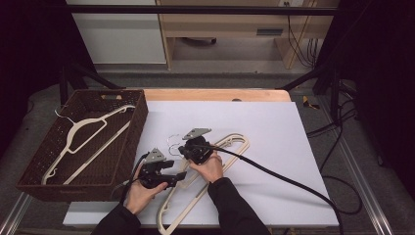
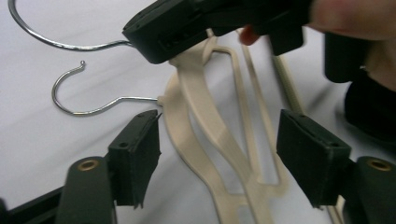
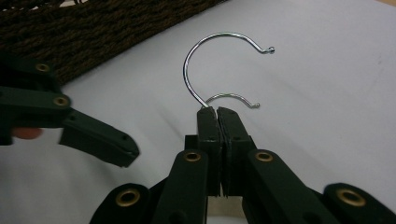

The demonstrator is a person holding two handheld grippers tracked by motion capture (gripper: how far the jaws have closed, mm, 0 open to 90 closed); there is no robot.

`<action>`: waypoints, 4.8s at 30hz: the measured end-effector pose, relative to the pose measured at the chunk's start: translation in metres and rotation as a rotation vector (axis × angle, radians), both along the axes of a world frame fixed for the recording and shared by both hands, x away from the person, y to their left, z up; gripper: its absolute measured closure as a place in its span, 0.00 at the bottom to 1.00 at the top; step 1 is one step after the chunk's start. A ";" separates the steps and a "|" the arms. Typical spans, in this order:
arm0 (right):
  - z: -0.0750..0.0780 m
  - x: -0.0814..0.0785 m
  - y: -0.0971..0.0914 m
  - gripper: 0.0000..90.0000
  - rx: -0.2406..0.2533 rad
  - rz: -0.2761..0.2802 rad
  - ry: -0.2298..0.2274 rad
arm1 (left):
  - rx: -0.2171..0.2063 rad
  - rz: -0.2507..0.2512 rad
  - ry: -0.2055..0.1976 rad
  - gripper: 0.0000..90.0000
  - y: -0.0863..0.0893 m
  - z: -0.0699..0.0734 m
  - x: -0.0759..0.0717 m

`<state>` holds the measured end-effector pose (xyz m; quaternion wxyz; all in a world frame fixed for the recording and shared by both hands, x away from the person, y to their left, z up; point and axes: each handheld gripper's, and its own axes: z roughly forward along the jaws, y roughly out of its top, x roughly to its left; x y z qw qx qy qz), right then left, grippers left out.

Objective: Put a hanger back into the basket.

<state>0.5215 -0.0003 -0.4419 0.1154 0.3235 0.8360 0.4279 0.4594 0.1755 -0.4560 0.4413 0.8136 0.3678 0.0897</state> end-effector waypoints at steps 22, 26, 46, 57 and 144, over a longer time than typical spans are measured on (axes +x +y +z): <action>0.013 -0.010 -0.004 0.99 0.002 0.014 -0.050 | -0.079 -0.052 0.124 0.76 -0.012 -0.010 0.016; 0.016 -0.011 -0.006 0.99 0.007 0.013 -0.056 | -0.092 -0.042 0.138 0.77 -0.013 -0.007 0.014; 0.054 -0.045 -0.054 0.86 0.091 0.016 -0.125 | -0.173 -0.030 0.118 0.90 -0.026 0.016 -0.008; 0.063 -0.079 -0.116 0.52 0.189 -0.003 -0.175 | -0.178 -0.044 0.075 0.93 -0.036 0.029 -0.024; 0.048 -0.098 -0.260 0.02 0.244 -0.328 -0.215 | -0.052 0.058 -0.258 0.96 0.176 0.214 0.015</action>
